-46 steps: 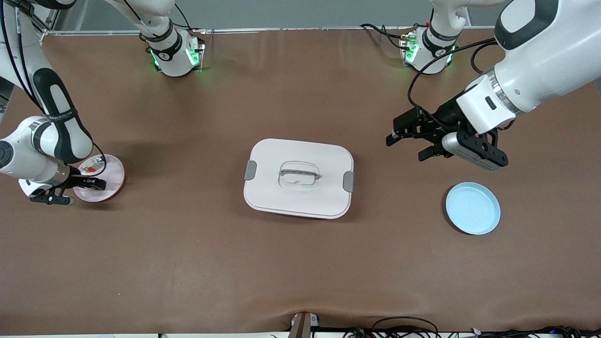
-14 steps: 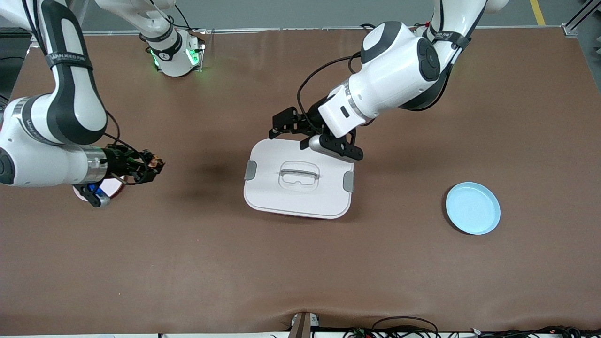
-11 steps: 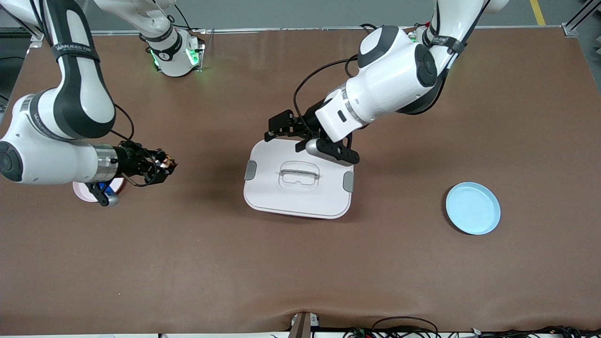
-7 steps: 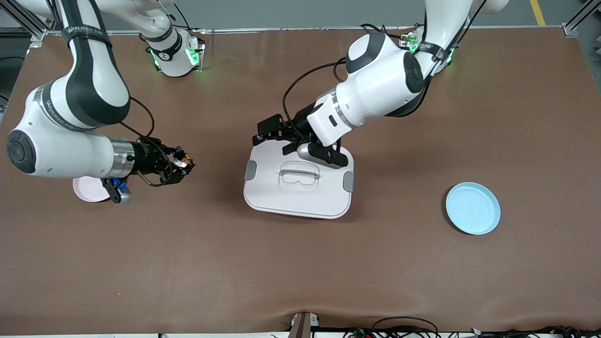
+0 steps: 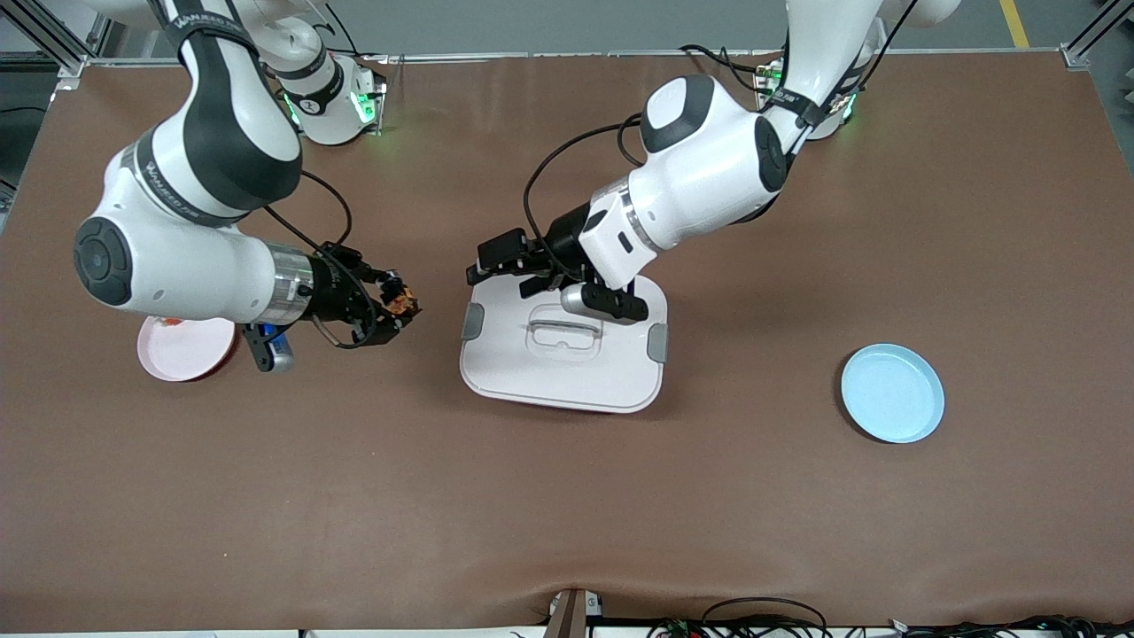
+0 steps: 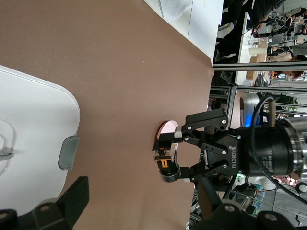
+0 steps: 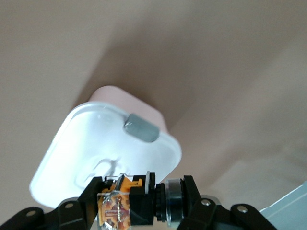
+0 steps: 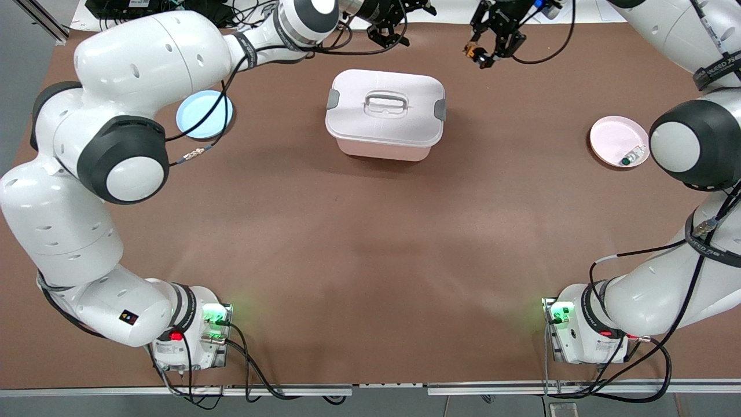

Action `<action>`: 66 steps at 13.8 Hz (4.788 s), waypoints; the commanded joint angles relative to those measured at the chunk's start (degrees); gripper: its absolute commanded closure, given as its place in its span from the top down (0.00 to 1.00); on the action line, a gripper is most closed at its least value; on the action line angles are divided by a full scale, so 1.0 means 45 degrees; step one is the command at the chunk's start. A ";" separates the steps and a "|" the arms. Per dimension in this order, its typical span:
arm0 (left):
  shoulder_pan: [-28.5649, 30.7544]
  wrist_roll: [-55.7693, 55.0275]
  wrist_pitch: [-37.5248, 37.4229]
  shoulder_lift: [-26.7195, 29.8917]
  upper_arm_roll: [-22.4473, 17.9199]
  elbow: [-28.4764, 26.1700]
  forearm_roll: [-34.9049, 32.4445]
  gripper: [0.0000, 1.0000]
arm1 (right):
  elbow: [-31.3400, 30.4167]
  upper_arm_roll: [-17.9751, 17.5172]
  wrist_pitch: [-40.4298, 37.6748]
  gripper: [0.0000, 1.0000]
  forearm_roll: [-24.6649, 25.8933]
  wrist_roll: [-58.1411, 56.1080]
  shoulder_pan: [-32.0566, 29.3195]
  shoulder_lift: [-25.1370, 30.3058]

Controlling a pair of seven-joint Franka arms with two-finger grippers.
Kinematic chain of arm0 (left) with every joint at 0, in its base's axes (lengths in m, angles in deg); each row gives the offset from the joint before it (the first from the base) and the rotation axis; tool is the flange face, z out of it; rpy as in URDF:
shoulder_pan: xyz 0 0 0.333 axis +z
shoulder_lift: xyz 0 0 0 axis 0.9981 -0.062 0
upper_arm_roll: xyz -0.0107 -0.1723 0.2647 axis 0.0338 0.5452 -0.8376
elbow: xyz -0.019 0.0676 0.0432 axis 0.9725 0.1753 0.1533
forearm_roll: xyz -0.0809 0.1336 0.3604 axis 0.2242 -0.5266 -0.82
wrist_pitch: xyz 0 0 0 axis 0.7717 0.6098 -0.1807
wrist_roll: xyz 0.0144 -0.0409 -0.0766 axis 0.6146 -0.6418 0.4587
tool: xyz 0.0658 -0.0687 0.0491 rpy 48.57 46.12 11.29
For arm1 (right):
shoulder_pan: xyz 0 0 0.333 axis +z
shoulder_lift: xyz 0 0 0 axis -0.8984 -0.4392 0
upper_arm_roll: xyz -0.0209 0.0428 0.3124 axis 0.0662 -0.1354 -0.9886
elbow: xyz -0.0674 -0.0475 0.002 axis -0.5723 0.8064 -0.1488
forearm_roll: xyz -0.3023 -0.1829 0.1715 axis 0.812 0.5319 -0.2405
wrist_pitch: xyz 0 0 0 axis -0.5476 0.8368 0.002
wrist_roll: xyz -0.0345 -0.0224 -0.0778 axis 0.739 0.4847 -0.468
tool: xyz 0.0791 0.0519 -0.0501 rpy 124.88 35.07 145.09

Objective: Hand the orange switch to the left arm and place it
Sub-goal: 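Close the left gripper on the switch held by the right gripper, then open the right gripper and carry the switch away with the left gripper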

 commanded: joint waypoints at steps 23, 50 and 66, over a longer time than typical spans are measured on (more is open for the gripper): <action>-0.0834 0.0098 0.2207 -0.1464 -0.0027 0.0899 0.0216 1.00 | 0.0969 0.0147 0.2620 0.00 -0.1624 0.2797 0.1539 -0.0397; -0.0386 0.0664 0.1485 -0.0255 -0.0105 0.0100 -0.0446 0.06 | 0.1516 0.0264 0.1960 1.00 -0.1585 0.0770 0.0877 -0.0533; 0.1842 0.0567 -0.6888 0.3065 -0.0183 -0.0722 -0.7455 0.07 | 0.2356 0.0323 -0.3668 1.00 0.3137 -1.3230 -0.2522 -0.0338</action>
